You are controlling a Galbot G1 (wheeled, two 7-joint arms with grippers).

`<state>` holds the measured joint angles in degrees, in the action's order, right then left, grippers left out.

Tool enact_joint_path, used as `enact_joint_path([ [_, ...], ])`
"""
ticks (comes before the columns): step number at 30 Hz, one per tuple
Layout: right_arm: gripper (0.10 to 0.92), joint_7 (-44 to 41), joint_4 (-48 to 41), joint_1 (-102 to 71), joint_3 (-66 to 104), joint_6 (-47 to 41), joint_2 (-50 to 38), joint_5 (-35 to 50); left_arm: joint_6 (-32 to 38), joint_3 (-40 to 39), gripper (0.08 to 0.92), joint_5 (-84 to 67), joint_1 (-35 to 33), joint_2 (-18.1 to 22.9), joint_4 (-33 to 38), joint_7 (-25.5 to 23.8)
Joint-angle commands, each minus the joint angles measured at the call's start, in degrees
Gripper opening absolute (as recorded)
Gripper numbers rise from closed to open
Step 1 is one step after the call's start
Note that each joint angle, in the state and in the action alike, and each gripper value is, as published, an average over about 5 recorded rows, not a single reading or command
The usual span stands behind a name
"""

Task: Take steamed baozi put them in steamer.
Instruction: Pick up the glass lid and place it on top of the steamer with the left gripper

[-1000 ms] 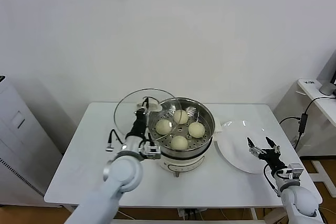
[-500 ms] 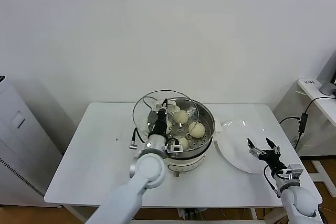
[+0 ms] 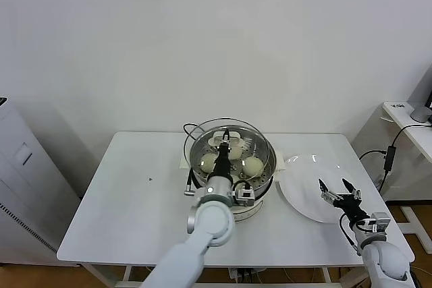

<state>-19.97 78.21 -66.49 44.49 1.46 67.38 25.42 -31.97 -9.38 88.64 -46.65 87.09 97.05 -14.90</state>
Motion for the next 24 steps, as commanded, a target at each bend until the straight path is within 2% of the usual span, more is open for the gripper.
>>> enact_joint_path([
  [1,0.823,-0.1,-0.2,0.0,0.1,0.1,0.0,0.1,0.3,0.5,0.101,5.3,-1.7,4.5,-0.7,-0.2],
  [12,0.823,-0.4,-0.4,0.0,0.2,0.2,0.3,0.0,1.0,1.5,0.101,7.5,-3.7,6.9,-1.8,0.0],
  [24,0.823,-0.7,-0.9,-0.1,0.6,0.4,0.4,0.1,1.2,1.9,0.101,7.8,-4.0,7.8,-3.2,0.5],
])
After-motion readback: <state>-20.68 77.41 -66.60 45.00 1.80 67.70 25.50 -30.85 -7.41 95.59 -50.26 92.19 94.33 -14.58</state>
